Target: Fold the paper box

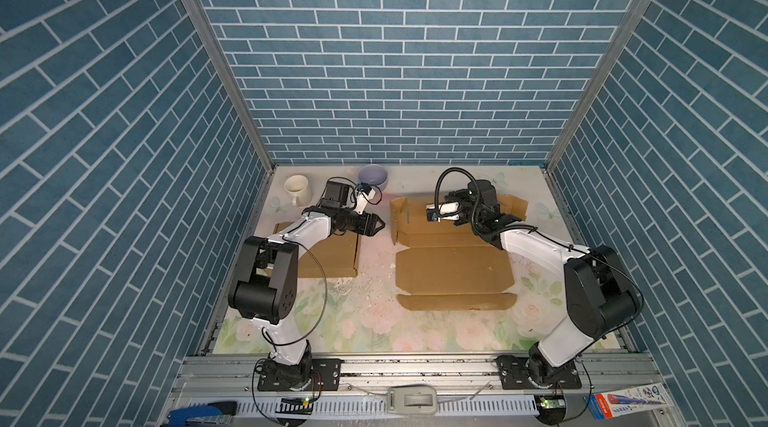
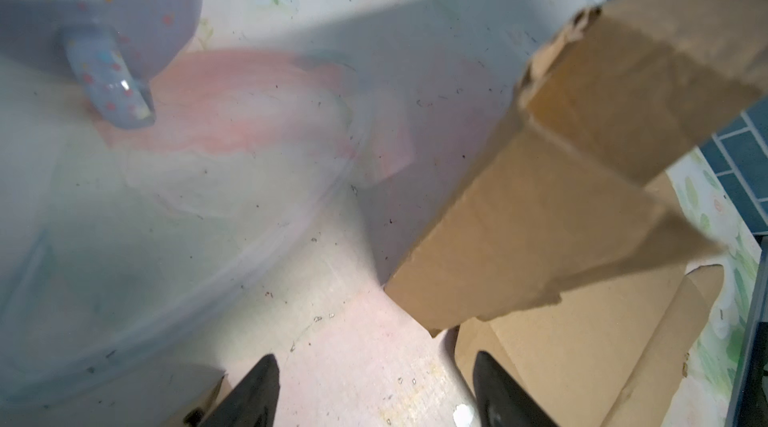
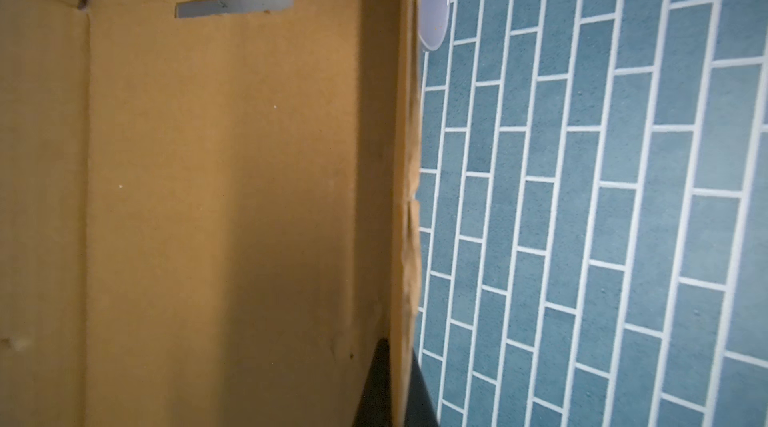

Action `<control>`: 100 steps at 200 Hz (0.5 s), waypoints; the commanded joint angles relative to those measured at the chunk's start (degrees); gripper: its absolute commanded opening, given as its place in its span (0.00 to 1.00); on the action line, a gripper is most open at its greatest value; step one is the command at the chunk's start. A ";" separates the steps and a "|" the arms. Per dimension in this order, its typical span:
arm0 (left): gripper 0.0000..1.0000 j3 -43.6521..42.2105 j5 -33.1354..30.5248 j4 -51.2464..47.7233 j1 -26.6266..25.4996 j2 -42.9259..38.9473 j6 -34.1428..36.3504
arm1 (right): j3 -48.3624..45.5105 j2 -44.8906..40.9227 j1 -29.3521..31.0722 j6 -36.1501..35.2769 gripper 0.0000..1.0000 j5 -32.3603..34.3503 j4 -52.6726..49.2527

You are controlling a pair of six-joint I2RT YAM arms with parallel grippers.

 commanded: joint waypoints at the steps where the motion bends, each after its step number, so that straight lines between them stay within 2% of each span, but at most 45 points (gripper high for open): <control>1: 0.76 -1.90 0.69 4.42 0.12 0.45 -0.47 | 2.53 2.03 -0.47 0.50 0.00 -1.91 -1.69; 28: 0.75 -0.48 -0.46 7.45 0.41 3.36 -1.18 | 2.19 3.06 -0.64 0.73 0.00 -2.13 -0.51; 65: 0.71 4.15 -4.60 6.16 0.34 8.47 -1.43 | 1.83 3.09 -0.65 1.38 0.00 -2.35 0.53; 100: 0.69 4.79 -6.79 7.55 -0.74 11.36 -2.52 | 1.79 2.87 -0.83 1.44 0.00 -2.42 0.89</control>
